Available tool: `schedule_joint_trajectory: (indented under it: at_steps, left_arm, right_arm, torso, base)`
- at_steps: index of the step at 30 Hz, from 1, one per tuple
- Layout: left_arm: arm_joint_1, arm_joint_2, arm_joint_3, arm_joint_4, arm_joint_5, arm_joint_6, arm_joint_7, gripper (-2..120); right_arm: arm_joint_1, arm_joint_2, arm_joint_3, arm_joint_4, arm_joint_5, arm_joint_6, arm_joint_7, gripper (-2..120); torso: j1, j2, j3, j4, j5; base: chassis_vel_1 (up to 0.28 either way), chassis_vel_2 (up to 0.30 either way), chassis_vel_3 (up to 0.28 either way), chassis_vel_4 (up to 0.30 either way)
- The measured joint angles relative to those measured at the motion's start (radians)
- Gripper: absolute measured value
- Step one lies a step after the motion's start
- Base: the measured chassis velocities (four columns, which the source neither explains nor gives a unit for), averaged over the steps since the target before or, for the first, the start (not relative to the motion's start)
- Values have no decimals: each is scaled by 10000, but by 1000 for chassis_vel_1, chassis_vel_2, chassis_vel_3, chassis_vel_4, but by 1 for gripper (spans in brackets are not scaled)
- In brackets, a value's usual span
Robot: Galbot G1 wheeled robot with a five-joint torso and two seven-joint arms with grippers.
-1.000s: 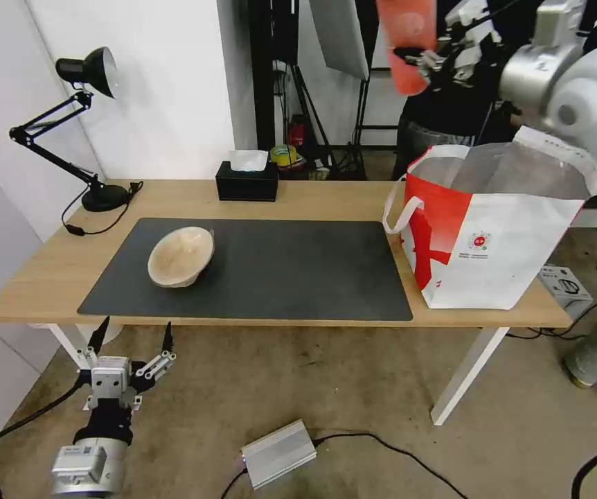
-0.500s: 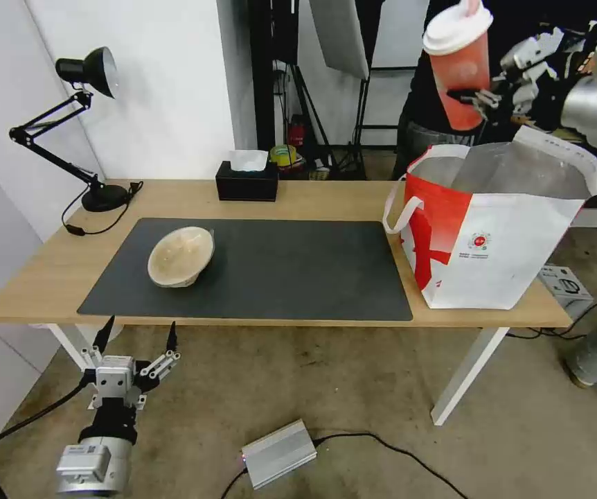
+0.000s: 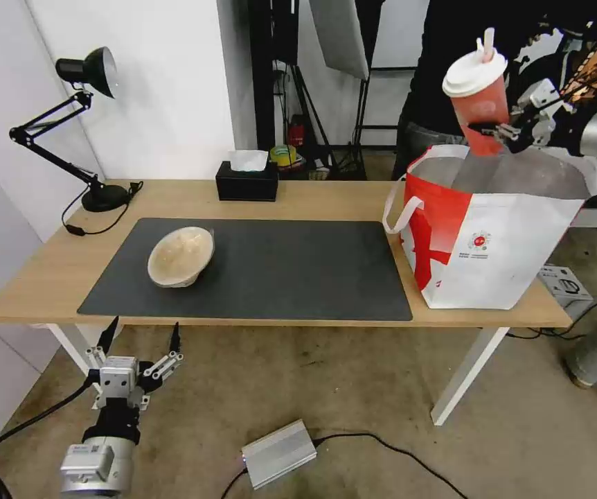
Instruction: Pick up the trash from the table and place it into the takeout bag.
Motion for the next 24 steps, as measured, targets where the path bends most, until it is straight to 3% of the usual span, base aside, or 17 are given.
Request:
schedule_joint_trajectory:
  at_steps: [24]
  left_arm:
    - [20,-70,4,-6,5,-88,8,100]
  right_arm:
    - [186,12,-448,-1276,-1449,953,-946,4]
  torso:
    - [0,0,0,-1,-1]
  base:
    - [0,0,0,0]
